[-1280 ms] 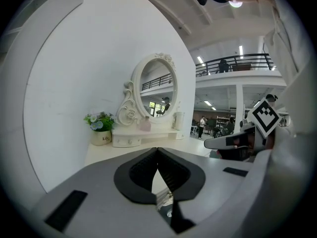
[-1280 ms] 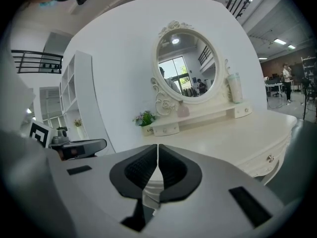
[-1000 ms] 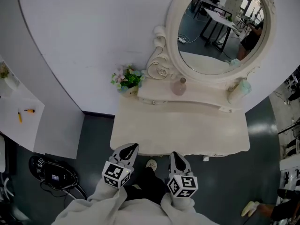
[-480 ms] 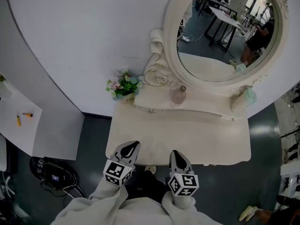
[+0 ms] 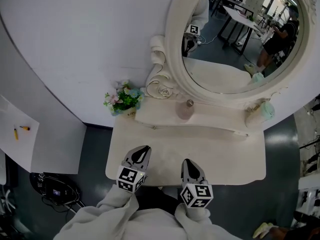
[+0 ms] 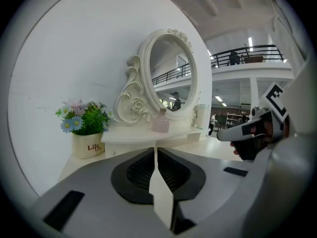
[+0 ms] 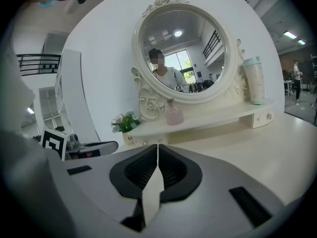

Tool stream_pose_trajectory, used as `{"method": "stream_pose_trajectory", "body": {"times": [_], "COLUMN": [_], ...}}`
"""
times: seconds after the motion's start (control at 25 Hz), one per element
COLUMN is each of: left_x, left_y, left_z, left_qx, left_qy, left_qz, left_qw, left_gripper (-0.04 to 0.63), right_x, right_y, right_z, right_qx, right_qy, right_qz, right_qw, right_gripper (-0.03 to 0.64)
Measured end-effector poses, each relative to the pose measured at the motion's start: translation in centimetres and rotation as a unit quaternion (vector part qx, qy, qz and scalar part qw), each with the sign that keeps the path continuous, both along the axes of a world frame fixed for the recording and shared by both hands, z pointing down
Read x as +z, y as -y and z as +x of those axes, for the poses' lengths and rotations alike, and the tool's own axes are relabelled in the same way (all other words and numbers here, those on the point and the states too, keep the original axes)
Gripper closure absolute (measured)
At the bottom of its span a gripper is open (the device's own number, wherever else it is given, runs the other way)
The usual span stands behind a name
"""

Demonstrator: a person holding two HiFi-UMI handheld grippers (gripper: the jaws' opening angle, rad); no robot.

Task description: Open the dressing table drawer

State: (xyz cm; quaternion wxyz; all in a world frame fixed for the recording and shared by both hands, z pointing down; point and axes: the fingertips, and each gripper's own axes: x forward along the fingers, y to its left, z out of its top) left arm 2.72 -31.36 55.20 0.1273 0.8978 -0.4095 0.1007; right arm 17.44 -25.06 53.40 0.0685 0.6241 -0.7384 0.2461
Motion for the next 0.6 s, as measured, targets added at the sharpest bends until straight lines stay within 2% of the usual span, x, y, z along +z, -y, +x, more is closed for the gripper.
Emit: {"method": "stream_pose_trajectory", "body": {"times": [0.24,0.28,0.36,0.6], "left_x": [2.0,2.4,3.2,5.4], "left_y": [3.6,4.1,5.0,7.7], "left_z": [1.2,1.4,1.7,2.3], "left_qx": [-0.044,-0.049,-0.06,-0.108], "left_qy": [0.005,0.005,0.005,0.004], "left_qz": [-0.019,-0.025,-0.039,-0.08], "left_qw": [0.9988,0.9985,0.9974,0.9909], "left_gripper": [0.572,0.548,0.43,0.379], "right_x": [0.5,0.6,0.9,1.5], "right_y": [2.0,2.1,2.4,2.9], "right_z": [1.6,1.9,2.4,3.2], "right_qx": [-0.004,-0.004,-0.003,0.0], "right_qy": [0.001,0.001,0.002,0.008], "right_qz": [-0.004,-0.006,-0.009,-0.013], "right_qw": [1.0,1.0,1.0,1.0], "right_gripper": [0.581,0.583,0.583,0.581]}}
